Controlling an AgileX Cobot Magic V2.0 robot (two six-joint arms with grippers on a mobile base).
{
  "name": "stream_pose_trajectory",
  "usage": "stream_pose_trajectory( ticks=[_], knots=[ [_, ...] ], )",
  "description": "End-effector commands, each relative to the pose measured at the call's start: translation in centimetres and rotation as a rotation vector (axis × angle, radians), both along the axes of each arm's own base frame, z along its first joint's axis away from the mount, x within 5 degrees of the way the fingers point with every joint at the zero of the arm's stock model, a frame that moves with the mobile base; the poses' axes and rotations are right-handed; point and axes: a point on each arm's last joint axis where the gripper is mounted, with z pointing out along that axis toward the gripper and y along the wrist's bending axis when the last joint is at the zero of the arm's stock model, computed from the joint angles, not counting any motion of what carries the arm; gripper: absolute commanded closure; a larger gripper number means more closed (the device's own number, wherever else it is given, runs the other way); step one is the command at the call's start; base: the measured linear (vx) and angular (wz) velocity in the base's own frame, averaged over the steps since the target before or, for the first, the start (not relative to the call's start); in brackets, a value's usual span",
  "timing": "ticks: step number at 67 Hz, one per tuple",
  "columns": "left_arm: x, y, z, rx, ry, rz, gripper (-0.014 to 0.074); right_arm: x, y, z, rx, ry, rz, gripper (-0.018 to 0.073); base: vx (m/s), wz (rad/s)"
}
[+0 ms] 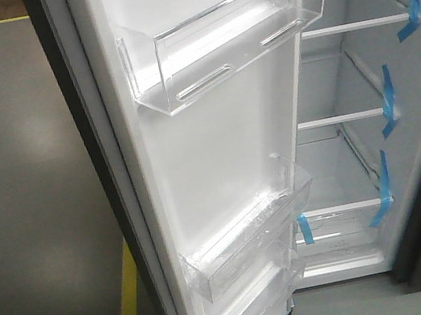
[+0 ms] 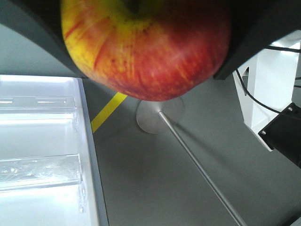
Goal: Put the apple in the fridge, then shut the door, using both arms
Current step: 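Drive up close to the open fridge door bins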
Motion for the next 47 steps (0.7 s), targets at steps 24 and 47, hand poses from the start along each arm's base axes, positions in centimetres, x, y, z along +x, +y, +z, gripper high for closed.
stream_pose_trajectory(
  ticks=[24,47],
  knots=[
    [-0.26,-0.04,1.3,-0.008,-0.105,-0.007,0.0603,0.35,0.24,1.12,0.062,-0.036,-0.017,0.0447,0.05,-0.03],
    [-0.26,-0.04,1.3,-0.008,-0.105,-0.007,0.0603,0.35,0.24,1.12,0.062,-0.036,-0.017,0.0447,0.0,0.0]
  ],
)
